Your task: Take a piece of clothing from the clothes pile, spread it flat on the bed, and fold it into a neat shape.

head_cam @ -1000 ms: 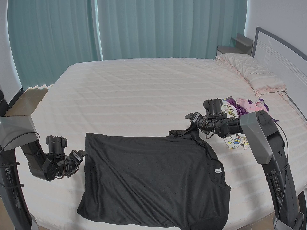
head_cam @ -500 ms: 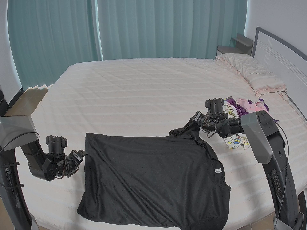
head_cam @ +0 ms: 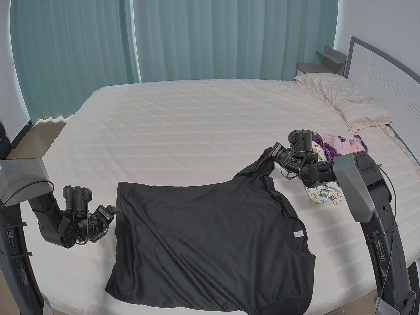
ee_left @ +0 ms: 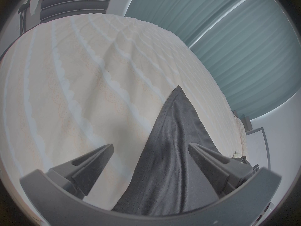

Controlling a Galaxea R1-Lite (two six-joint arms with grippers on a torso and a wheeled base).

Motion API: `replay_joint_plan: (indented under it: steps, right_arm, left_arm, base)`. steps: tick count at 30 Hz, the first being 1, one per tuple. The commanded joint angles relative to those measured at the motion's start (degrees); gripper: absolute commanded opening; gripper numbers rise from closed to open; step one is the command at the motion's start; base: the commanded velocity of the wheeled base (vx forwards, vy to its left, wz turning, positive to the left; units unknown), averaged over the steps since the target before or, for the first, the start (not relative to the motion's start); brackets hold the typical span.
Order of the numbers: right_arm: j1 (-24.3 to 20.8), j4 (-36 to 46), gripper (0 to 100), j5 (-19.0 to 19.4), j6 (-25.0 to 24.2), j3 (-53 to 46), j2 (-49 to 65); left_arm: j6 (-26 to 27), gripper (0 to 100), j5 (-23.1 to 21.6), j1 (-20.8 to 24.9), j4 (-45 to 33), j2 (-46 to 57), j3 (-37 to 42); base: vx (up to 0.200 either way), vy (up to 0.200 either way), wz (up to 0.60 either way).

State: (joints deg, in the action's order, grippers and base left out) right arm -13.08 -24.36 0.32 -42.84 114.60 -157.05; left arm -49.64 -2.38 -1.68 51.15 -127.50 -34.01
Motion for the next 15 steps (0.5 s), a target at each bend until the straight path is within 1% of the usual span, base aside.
replay_joint_plan:
  steps: [1, 2, 3, 6, 15]
  right_arm:
    - [-0.19, -2.19, 0, 0.03, 0.04, -0.01, -0.71]
    - [-0.19, -3.77, 0, 0.03, 0.04, -0.01, -0.80]
    - [-0.10, -5.09, 100, 0.03, 0.04, -0.01, -0.71]
    - [0.25, -7.11, 100, 0.03, -0.05, -0.01, -0.27]
    - [0.69, -6.76, 100, -0.05, -0.05, -0.01, -1.15]
  left_arm:
    - [-0.02, 100, 0.00, -0.08, 0.00, -0.12, 0.00]
    - [-0.02, 100, 0.00, -0.08, 0.00, -0.12, 0.00]
    - [-0.02, 100, 0.00, -0.08, 0.00, -0.12, 0.00]
    - [-0.02, 100, 0.00, -0.08, 0.00, -0.12, 0.00]
    - [-0.02, 100, 0.00, -0.08, 0.00, -0.12, 0.00]
  base:
    - [0.000, 0.000, 0.00]
    - [0.000, 0.000, 0.00]
    - [0.000, 0.000, 0.00]
    - [0.000, 0.000, 0.00]
    - [0.000, 0.000, 0.00]
